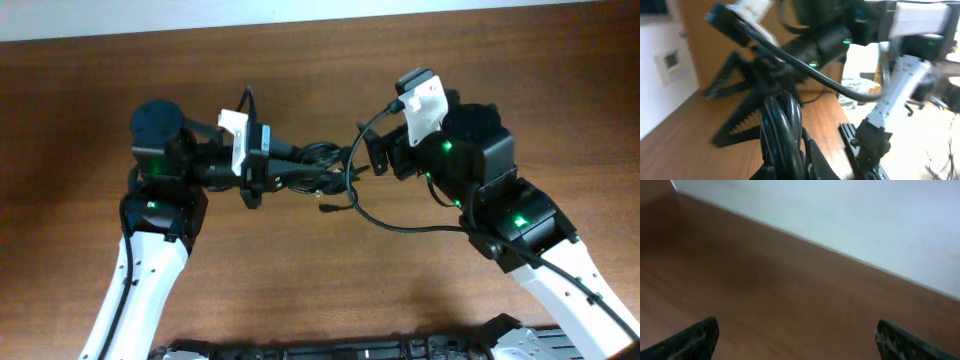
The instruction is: Untangle cables
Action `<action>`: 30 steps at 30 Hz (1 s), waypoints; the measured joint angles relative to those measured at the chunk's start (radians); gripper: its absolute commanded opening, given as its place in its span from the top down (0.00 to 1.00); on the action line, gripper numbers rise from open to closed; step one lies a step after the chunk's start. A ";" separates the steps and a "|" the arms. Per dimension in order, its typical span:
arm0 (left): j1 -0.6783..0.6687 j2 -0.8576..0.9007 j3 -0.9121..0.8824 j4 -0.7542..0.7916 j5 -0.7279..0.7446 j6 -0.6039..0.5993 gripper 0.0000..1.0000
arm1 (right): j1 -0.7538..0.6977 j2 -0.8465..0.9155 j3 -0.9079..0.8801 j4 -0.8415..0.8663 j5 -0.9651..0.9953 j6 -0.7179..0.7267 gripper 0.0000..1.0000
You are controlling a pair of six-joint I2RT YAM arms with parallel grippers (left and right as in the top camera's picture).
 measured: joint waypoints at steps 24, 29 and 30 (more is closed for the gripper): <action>-0.101 0.000 0.000 0.046 -0.297 -0.148 1.00 | 0.000 -0.130 0.000 -0.219 -0.037 0.075 0.01; -0.119 0.000 0.000 0.050 -0.312 -0.195 1.00 | 0.000 -0.130 0.000 -0.215 -0.051 0.069 0.01; -0.125 0.000 0.000 0.050 -0.317 -0.196 1.00 | 0.000 -0.130 0.000 -0.215 -0.052 0.069 0.01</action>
